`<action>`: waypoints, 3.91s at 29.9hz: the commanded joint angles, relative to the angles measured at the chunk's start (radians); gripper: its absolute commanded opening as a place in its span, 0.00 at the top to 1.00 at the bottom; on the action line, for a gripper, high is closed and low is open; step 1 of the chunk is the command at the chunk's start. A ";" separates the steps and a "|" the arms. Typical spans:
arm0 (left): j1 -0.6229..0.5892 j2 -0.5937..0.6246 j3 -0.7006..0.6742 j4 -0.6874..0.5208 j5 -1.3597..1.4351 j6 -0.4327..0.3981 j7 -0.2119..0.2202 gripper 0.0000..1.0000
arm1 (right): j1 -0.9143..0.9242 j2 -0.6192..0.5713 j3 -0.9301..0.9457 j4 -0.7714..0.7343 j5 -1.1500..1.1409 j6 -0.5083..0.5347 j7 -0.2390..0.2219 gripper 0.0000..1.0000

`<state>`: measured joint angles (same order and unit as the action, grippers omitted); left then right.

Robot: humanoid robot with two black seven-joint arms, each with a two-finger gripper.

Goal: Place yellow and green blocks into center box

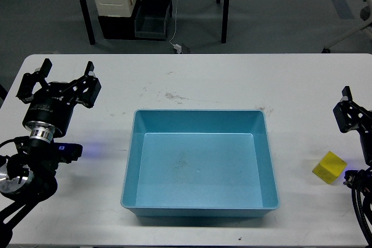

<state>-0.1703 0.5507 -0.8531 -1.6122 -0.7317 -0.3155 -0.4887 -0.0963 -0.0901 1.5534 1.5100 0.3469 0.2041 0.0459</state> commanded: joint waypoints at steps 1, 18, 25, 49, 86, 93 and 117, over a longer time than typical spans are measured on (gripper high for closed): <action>0.000 0.002 0.006 0.000 0.002 0.015 0.000 0.00 | -0.002 0.000 0.001 -0.001 0.000 0.001 0.002 0.00; 0.002 -0.014 -0.003 0.021 0.000 0.026 0.000 0.00 | 0.255 -0.318 -0.002 -0.132 -0.753 0.006 0.002 0.00; 0.002 -0.015 -0.001 0.028 0.000 0.029 0.000 0.00 | 0.449 -0.548 -0.094 -0.128 -1.506 0.040 0.020 0.00; -0.009 -0.043 -0.004 0.041 0.000 0.021 0.000 0.00 | 1.112 -1.027 -1.368 -0.096 -2.387 0.150 0.443 0.00; 0.000 -0.052 -0.020 0.057 0.000 0.023 0.000 0.00 | 1.170 -0.778 -1.645 -0.185 -2.470 0.285 0.443 0.01; 0.000 -0.052 -0.021 0.064 0.000 0.021 0.000 0.00 | 1.167 -0.775 -1.650 -0.185 -2.465 0.285 0.443 0.04; 0.011 -0.048 -0.049 0.077 -0.002 0.019 0.000 0.00 | 1.167 -0.757 -1.661 -0.214 -2.459 0.285 0.443 0.67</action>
<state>-0.1643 0.5030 -0.9020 -1.5409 -0.7317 -0.2961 -0.4887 1.0669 -0.8483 -0.1094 1.3130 -2.1135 0.4886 0.4887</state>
